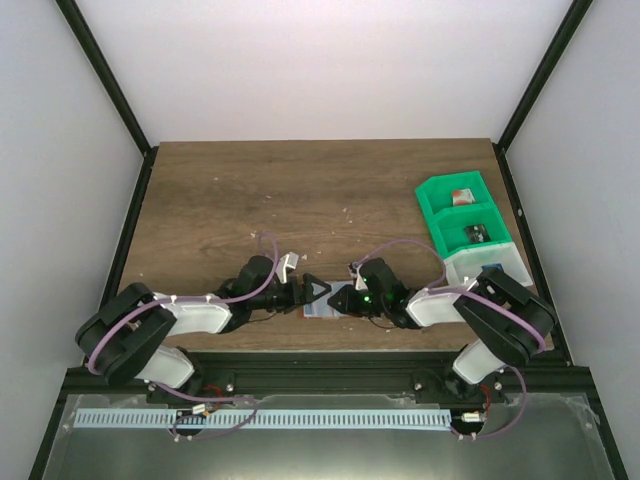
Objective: Take the credit cards out of the card holder
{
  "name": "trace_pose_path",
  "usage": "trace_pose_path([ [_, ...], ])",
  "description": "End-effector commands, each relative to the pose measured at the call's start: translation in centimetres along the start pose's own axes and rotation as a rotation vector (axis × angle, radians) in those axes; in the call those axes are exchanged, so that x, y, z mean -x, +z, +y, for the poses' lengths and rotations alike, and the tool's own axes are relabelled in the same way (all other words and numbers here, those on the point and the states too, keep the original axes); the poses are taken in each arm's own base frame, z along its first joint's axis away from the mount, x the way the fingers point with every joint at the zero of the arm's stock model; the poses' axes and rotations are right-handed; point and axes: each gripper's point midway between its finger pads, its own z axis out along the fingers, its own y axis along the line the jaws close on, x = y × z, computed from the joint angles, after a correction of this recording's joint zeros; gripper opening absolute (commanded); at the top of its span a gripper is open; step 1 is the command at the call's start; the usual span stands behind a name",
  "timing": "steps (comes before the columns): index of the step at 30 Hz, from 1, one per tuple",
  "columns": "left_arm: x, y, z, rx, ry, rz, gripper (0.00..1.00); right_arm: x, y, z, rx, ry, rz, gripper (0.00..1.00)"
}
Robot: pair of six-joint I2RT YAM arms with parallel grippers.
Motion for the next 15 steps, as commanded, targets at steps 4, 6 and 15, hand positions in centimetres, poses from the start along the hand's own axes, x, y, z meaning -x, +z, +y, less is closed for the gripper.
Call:
trace_pose_path([
  [4,0.33,-0.35,-2.32,-0.076,0.022,-0.003,1.0,-1.21,0.26,-0.59,-0.001,0.013,0.034,0.17],
  [6,0.4,-0.35,-2.5,-0.079,0.023,-0.003,1.0,-1.26,0.24,-0.63,-0.001,0.015,0.034,0.17],
  [15,0.69,-0.57,-2.36,-0.047,0.037,-0.015,1.0,-1.18,0.16,-0.46,0.004,0.009,0.031,0.16],
])
